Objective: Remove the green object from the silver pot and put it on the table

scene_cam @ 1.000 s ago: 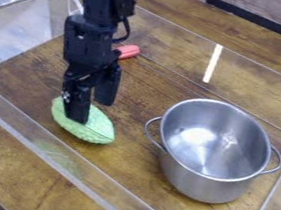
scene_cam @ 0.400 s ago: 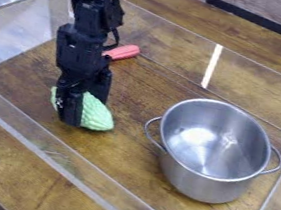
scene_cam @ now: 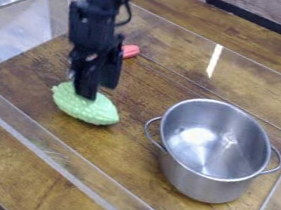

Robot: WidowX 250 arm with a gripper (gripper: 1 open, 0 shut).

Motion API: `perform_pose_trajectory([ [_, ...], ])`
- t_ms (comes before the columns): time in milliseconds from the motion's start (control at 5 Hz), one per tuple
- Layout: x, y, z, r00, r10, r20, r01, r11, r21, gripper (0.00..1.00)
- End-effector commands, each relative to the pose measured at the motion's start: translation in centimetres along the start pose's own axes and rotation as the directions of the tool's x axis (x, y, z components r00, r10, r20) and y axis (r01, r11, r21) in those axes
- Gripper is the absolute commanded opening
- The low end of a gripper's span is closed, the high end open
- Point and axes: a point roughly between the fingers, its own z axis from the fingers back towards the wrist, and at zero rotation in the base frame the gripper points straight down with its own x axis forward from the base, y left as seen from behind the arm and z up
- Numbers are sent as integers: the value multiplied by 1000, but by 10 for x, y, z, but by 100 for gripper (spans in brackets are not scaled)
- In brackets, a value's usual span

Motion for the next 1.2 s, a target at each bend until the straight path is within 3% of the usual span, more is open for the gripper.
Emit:
perform_pose_trajectory([
  [0, 3, -10, 14, 1000, 19, -18, -20, 998, -57, 100],
  [200, 4, -10, 1, 999, 30, -21, -31, 998, -60, 0],
  [400, 6, -11, -15, 999, 43, -22, -44, 997, -62, 100],
  [600, -6, -13, -5, 997, 71, -38, -73, 995, -64, 0],
  [800, -18, -14, 3, 995, 93, -42, -96, 993, -65, 100],
  [1000, -21, -12, 5, 997, 69, -39, -72, 995, -64, 0],
])
